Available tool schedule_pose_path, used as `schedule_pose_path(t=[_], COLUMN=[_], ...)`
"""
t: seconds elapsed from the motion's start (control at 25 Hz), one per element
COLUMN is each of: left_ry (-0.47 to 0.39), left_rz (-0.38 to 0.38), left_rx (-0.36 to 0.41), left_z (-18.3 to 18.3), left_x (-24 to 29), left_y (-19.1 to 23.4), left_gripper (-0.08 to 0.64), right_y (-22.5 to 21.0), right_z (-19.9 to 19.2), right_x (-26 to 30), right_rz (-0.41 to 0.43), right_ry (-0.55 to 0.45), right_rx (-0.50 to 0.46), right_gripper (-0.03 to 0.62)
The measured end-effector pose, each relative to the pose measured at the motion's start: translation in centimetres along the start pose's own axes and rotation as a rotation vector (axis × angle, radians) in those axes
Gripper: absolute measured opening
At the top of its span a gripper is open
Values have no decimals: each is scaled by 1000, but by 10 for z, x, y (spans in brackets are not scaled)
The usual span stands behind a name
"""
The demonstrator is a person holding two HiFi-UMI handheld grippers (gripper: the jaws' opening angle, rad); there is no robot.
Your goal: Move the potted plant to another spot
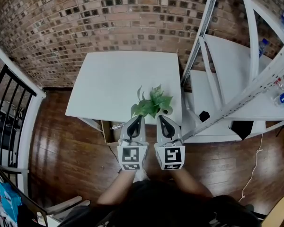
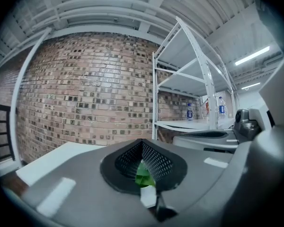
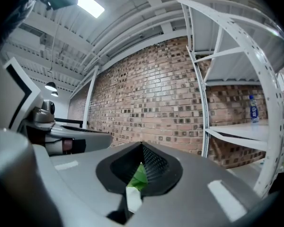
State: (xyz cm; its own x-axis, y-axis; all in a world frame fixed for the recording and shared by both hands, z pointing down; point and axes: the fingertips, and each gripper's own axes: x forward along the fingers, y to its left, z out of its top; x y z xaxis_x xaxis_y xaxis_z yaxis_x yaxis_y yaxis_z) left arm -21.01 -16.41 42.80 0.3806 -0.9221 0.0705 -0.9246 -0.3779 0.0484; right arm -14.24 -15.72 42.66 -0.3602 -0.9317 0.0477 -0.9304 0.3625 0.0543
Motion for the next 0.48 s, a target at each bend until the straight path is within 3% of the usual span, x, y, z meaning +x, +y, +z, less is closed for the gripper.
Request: schedule_pose_path(t=[0.48], left_ry=[-10], left_rz=[-5], left_rx=[-7], left_z=[5], left_x=[8], left_y=[-11], left_gripper=[17], right_y=[-7], right_z=[4], right_x=[-2], right_rz=[-3], right_ry=[-10], right_rx=[-4], right_gripper=[2])
